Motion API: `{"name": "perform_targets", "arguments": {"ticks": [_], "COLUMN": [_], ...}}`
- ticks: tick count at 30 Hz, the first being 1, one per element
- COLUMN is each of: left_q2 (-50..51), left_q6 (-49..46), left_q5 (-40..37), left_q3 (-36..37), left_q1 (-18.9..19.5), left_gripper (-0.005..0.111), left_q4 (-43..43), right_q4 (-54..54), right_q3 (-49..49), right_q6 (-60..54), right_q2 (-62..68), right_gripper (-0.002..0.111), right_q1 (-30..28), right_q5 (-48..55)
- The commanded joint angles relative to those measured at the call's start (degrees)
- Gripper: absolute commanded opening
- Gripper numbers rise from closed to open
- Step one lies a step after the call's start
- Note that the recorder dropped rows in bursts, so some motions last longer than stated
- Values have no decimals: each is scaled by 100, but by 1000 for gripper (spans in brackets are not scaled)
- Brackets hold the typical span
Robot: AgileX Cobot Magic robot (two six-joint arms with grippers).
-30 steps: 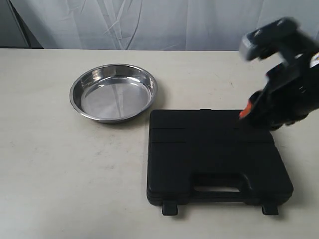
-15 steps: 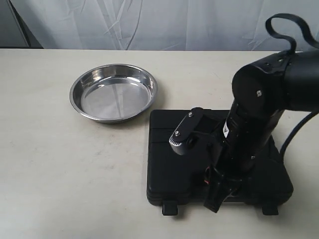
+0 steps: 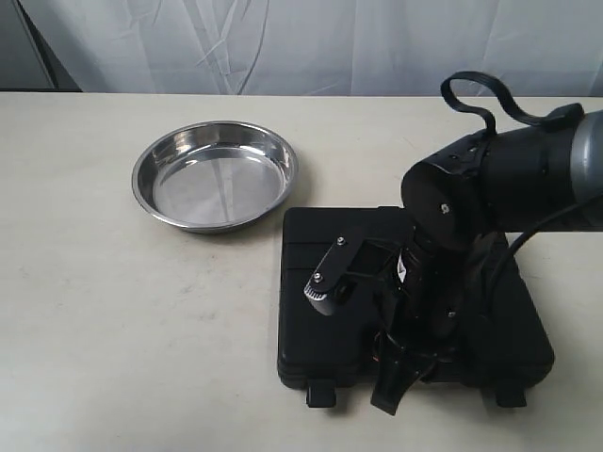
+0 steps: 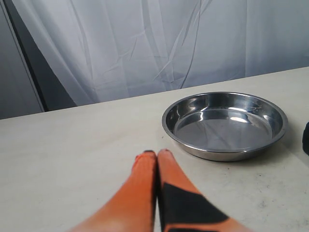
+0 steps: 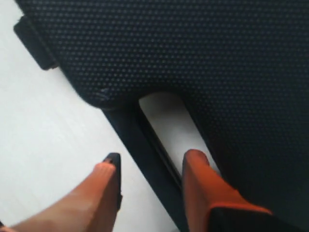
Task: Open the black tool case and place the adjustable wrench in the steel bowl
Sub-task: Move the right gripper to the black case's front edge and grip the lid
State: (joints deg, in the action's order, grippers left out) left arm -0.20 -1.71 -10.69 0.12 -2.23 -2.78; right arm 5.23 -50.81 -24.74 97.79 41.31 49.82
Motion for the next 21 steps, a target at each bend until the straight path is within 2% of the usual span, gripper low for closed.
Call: {"name": "perform_targets", "arguments": {"ticks": [1,5,7,12,21], "left_q2": [20,20,20,20,20], "left_q6": [0,0,0,0,0], "left_q5": [37,37,37,37,37], "left_q3": [-12,-12,-12,-12,-12], "left_q1": [-21,-21,-21,-21,-21], "left_gripper": [0,0,0,0,0], "left_q4": [10,10,10,10,10], "right_q4": [27,27,27,40,40], "right_q3": [-34,-34,-34,-34,-34], "right_q6": [84,106,119,141,141], "right_q2": [145,235,235,235,-256], "right_gripper": [40,40,35,-1,-1], "right_q1": [5,5,5,5,5], "right_q5": [-44,-68,-68,-15,146]}}
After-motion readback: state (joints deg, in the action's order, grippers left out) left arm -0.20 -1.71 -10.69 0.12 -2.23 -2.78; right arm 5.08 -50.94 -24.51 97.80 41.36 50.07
